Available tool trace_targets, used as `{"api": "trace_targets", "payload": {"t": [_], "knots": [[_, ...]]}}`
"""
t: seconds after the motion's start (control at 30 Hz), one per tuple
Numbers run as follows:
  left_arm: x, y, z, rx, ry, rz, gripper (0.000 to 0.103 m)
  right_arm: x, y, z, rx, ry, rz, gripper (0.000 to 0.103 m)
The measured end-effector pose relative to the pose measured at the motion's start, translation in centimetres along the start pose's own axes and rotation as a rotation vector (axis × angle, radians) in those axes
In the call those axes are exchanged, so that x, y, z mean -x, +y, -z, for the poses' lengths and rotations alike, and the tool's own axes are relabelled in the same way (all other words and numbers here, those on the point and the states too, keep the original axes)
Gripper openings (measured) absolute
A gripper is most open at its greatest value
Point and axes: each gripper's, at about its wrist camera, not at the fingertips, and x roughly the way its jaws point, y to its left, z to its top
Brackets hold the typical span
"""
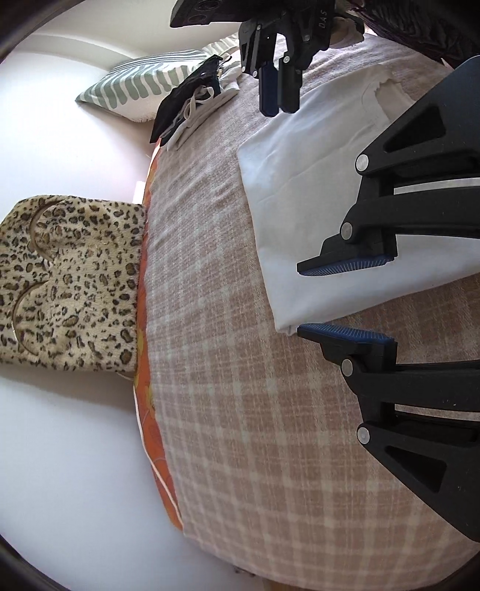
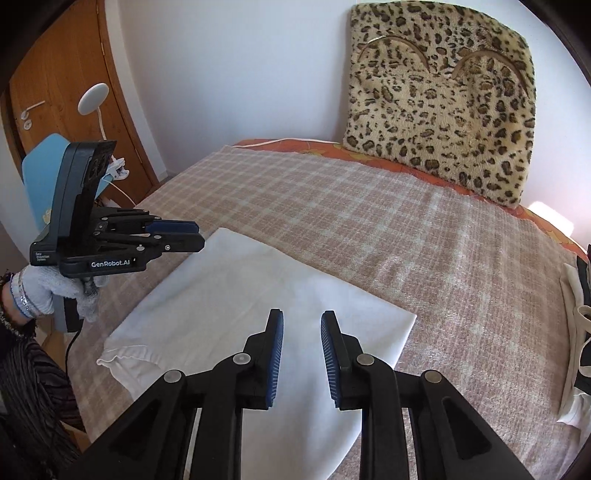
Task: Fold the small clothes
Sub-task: 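Close the left tool on one shirt edge while the right tool grips the other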
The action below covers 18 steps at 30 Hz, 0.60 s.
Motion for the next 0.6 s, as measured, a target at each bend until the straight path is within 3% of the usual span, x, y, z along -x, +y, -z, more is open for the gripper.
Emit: {"api": "trace_targets", "payload": {"t": [0.1,0.27,0.37,0.47,0.6], "knots": [[0.3,0.7,0.6,0.056,0.004,0.034,0.025,-0.3,2.3,1.6,0.071,0.043,-0.050,0.022],[-0.5,0.8,0.9,0.067,0.004,0.054,0.025,-0.7,3.9,5.3,0.142,0.127,-0.065,0.022],[-1.8,1.7,1.0,0.098,0.028,0.032,0.025,0.2,3.9,7.3,0.134,0.150,-0.084,0.025],[-2.9,2.3,1.0,0.071,0.042,-0.075,0.025,1.6,3.8,8.7,0.124,0.147,-0.080,0.025],[-2.6,3.5,0.3,0.143,0.016,-0.067,0.025,3.4,3.2,10.0,0.091,0.147,-0.081,0.026]]}}
